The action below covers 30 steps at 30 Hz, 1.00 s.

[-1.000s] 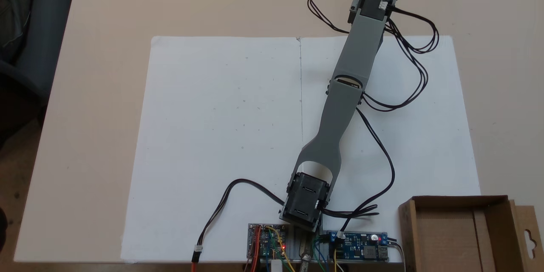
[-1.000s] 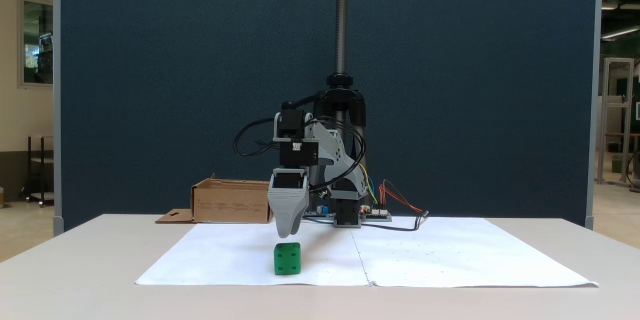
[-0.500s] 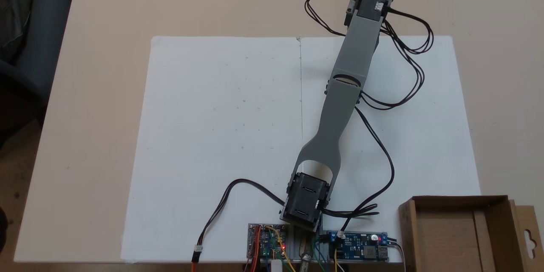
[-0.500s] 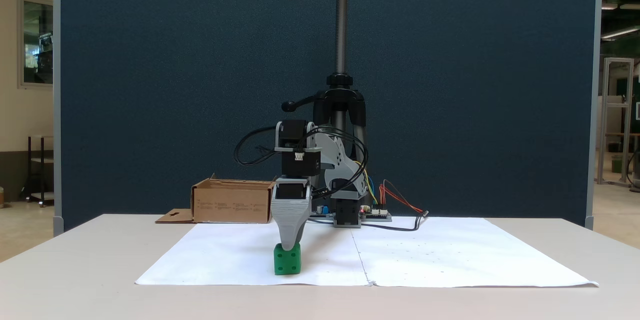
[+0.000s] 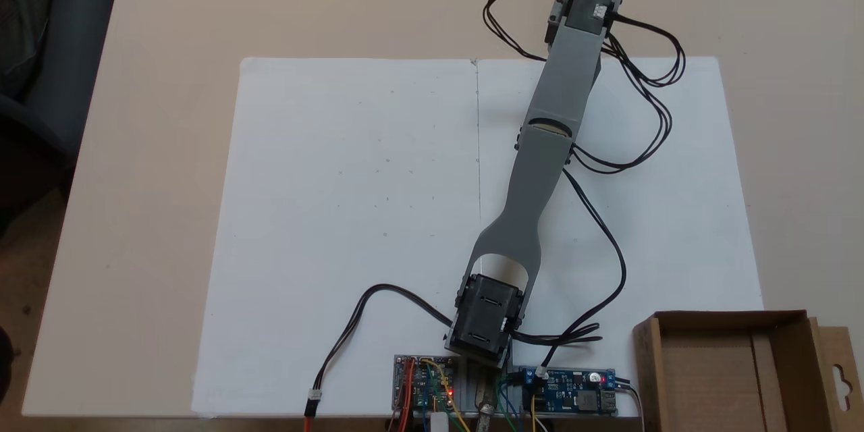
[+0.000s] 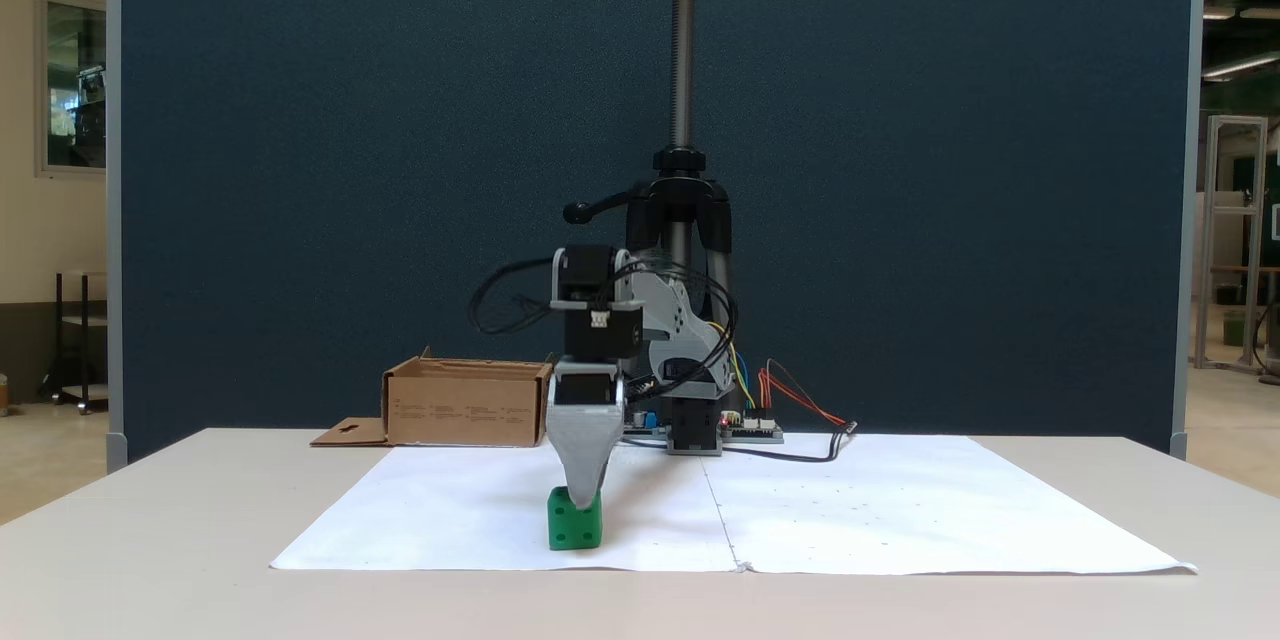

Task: Grasp a green dice and put it in the bin.

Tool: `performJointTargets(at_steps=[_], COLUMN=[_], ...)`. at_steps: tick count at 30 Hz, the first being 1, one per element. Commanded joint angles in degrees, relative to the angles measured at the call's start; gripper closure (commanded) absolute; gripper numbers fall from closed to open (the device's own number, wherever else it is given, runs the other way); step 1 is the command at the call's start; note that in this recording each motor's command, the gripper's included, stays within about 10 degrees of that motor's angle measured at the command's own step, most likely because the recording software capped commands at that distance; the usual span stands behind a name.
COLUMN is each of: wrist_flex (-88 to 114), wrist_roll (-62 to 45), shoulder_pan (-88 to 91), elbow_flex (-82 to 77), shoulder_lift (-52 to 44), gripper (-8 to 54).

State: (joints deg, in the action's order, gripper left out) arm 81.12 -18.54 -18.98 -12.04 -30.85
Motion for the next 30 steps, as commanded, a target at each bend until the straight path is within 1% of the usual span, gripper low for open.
performJointTargets(at_steps=[1, 30], wrist_flex=[-0.8, -5.0], wrist_roll=[-6.5, -6.9], shoulder_pan=[-0.5, -2.3], elbow_flex=[2.7, 2.7], shoulder_lift=[-2.0, 0.4], gripper=[-0.3, 1.2])
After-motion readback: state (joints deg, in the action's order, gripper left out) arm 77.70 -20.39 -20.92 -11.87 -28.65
